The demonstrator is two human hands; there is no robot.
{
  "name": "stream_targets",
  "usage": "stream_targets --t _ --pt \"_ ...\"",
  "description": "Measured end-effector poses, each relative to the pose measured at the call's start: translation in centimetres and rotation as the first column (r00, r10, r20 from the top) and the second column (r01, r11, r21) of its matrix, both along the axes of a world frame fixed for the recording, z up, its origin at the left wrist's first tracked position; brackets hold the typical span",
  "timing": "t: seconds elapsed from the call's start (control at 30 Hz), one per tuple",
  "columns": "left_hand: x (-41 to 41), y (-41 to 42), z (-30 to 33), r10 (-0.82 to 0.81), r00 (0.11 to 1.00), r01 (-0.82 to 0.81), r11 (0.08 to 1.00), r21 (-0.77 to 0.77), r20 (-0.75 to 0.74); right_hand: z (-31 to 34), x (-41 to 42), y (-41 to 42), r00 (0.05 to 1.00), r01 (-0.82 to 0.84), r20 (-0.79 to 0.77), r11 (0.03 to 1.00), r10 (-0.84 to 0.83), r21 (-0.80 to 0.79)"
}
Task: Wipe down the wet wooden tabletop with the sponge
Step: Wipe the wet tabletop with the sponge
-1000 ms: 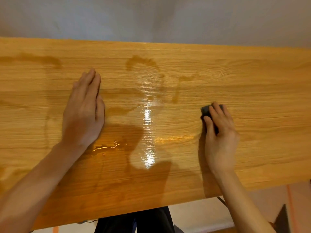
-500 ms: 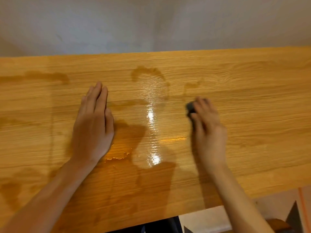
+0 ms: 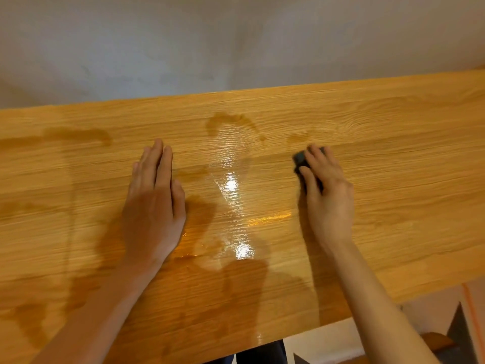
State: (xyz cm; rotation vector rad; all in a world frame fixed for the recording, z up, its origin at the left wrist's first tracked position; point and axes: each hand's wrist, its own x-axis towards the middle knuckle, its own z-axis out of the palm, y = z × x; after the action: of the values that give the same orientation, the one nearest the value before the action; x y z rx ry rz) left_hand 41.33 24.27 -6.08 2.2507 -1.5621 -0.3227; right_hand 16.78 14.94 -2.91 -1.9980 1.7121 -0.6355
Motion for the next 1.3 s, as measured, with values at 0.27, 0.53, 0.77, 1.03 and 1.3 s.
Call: stream_targets --t 0.27,0.53,0.77,1.03,1.3 --pt "0.0 0.0 0.0 0.002 1.0 -0.002 1.0 -0.014 0.016 -1.0 9.9 1.1 0.989 -0.132 -0.092 0.977 0.118 -0.165" --pt "0.1 0.0 0.3 -0.013 1.0 0.013 1.0 0.006 -0.018 -1.5 2.9 -2.2 0.967 -0.254 0.001 0.966 0.255 -0.055" --pt "0.2 -0.6 0.7 0.0 0.995 0.001 1.0 0.008 -0.105 0.0 -7.1 -0.9 0.947 -0.318 -0.025 0.946 0.32 0.062" --pt "-0.7 -3.1 0.9 0.071 0.997 -0.071 0.997 -0.028 -0.021 -0.7 -0.9 -13.1 0.953 -0.3 -0.027 0.954 0.3 -0.002" --pt "-1.0 -3.3 1.1 0.118 0.992 -0.119 0.993 -0.014 -0.047 -1.1 -7.1 -3.3 0.787 -0.616 -0.021 0.788 0.616 0.018"
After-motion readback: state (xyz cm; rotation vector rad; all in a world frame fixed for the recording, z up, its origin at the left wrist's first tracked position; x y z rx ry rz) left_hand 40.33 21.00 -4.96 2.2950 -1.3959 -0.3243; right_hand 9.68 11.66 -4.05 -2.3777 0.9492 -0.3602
